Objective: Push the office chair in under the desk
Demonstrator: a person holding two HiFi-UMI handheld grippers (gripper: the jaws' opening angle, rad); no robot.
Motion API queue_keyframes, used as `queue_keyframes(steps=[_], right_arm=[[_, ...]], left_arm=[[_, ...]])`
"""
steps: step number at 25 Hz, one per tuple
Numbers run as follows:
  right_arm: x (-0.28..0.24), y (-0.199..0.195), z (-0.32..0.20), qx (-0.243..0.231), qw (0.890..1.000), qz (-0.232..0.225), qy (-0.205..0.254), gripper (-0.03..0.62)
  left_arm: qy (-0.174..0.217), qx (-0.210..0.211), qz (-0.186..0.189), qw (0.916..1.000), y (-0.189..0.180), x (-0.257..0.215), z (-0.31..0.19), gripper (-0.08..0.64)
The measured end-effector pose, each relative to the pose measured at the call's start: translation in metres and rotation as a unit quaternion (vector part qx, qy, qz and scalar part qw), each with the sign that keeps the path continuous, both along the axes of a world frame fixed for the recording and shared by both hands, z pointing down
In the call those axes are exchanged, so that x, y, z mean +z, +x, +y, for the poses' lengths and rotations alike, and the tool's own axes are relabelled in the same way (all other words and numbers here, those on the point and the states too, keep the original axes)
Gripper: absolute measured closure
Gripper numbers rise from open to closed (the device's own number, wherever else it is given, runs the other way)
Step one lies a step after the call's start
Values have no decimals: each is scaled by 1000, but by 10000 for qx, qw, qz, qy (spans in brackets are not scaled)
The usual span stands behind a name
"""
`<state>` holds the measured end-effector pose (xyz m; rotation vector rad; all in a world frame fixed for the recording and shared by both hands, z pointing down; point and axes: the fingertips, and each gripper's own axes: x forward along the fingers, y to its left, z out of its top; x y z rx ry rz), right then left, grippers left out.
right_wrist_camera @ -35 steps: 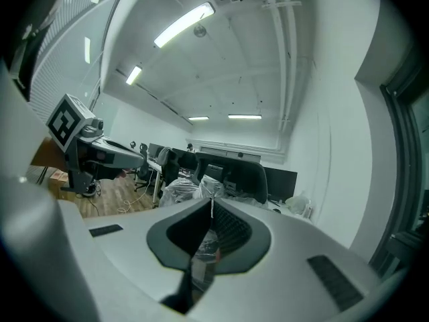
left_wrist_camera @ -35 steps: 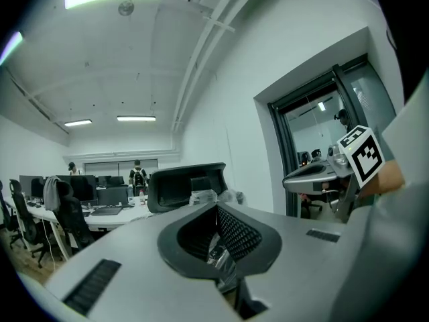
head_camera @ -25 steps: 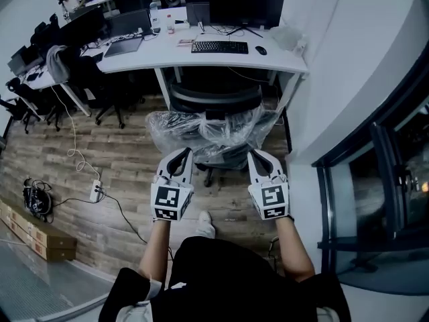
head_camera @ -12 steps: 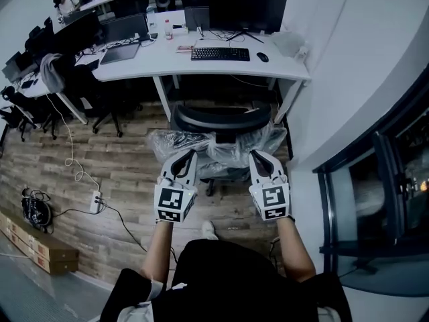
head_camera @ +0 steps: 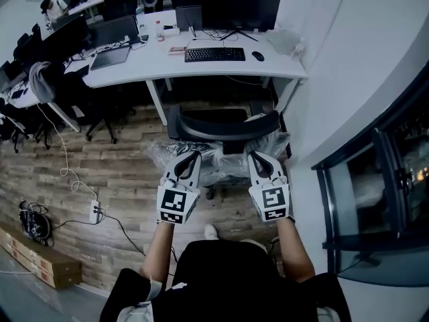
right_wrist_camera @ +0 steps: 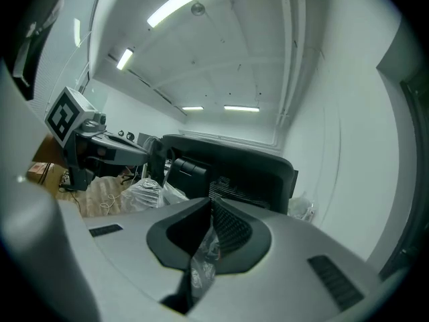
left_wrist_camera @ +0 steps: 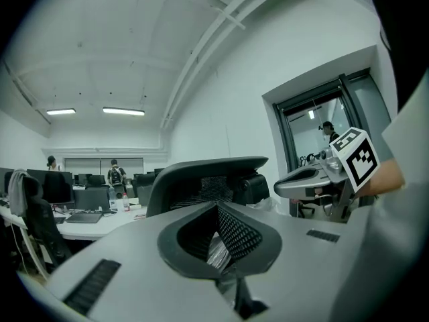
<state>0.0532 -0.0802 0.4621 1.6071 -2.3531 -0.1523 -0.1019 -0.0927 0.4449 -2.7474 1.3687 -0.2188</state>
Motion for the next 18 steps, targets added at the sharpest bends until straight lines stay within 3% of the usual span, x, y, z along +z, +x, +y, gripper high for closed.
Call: queue_keyframes(steps=[10,18], right_arm=[[10,9,-5,-63,9996,244,-112,566],[17,20,-11,-429,9967,652,-236,565]], left_arm=[[-52,221,-201,9995,12,10,-7,543],[-18,132,-751,9971,18,18,-11,543]])
